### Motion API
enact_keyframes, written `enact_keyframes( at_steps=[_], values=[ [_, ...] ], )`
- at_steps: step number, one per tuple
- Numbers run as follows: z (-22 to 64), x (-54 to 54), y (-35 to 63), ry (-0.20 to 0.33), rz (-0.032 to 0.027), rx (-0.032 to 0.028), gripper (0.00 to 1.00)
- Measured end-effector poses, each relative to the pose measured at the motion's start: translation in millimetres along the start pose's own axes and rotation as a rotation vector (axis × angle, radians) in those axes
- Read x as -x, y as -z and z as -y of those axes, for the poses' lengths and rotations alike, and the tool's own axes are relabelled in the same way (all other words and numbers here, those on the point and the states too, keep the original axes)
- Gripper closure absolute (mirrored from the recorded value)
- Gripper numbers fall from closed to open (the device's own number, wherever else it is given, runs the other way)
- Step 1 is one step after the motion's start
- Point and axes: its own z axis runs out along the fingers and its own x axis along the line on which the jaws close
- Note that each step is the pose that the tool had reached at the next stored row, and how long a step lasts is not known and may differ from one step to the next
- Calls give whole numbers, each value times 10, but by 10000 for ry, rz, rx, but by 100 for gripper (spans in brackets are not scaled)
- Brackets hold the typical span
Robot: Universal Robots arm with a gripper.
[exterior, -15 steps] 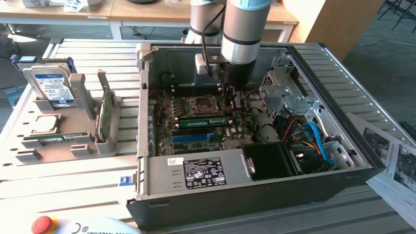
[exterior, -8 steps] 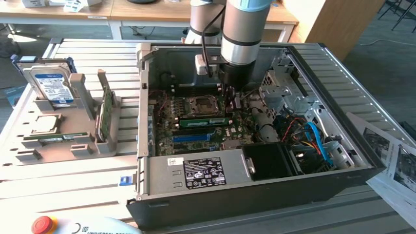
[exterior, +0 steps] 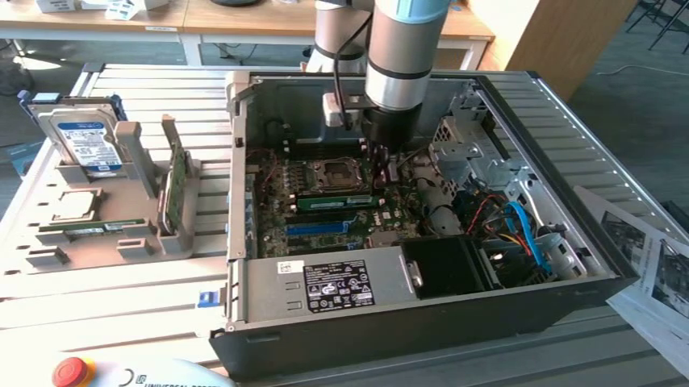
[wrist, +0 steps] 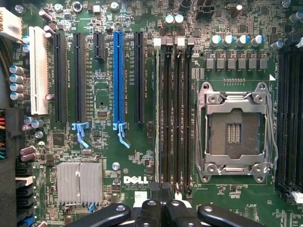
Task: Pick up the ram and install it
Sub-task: 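Press down the ram until it locks into place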
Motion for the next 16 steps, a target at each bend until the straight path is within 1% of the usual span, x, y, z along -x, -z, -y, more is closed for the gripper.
enact_keyframes(
  at_steps=[16],
  values=[
    [-2, 2, -36, -1, -1, -9, 89]
  ],
)
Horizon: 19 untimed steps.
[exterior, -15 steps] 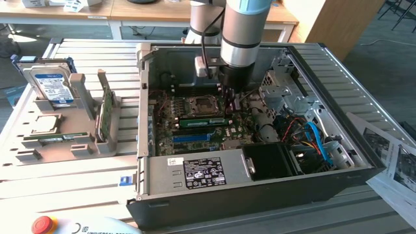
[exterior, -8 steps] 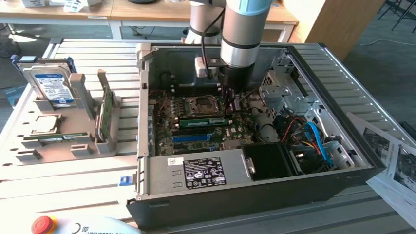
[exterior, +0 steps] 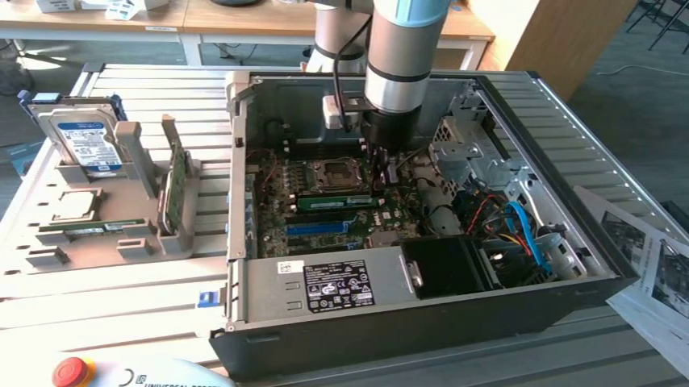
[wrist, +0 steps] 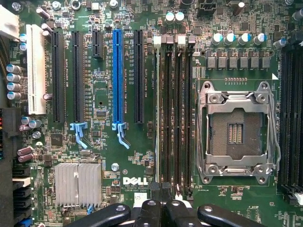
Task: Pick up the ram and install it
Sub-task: 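Press down the ram until it locks into place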
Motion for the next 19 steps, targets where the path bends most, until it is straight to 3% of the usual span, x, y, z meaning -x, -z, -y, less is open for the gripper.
enact_keyframes(
  at_steps=[19],
  values=[
    [-1, -1, -21, 1, -1, 0, 89]
  ],
)
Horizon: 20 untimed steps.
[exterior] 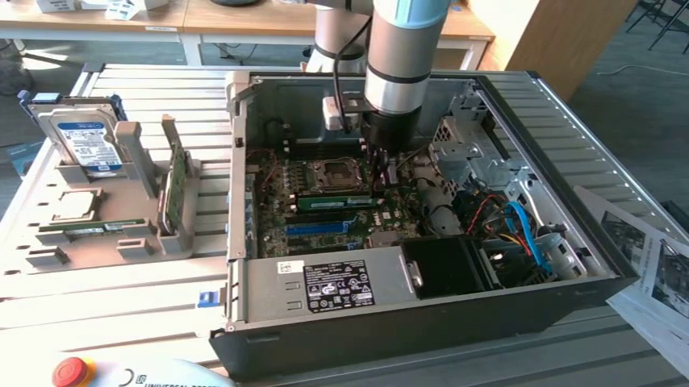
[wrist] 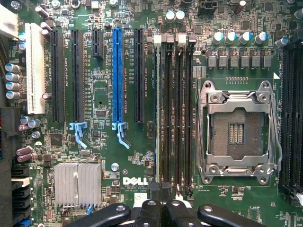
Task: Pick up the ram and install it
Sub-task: 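Press down the ram until it locks into place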
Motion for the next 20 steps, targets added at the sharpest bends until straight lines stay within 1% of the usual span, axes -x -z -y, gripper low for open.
enact_keyframes(
  at_steps=[9, 20],
  values=[
    [0, 1, 0, -2, 5, 3, 89],
    [3, -3, 75, 1, -1, 54, 89]
  ],
)
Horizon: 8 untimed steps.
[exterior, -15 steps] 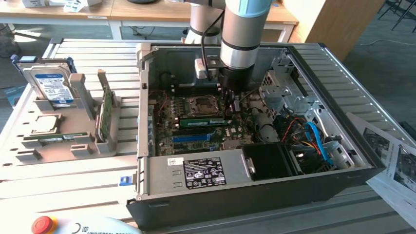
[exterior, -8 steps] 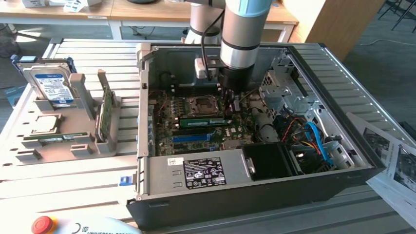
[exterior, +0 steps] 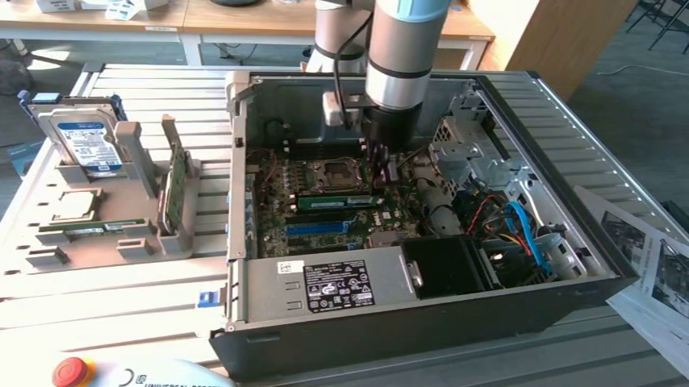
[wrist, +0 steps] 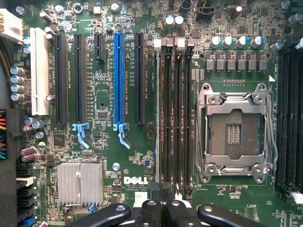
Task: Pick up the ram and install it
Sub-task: 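Press down the ram until it locks into place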
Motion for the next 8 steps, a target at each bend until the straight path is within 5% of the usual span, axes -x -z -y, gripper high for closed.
enact_keyframes(
  at_steps=[8],
  values=[
    [3, -4, 77, 2, -1, 50, 89]
  ],
)
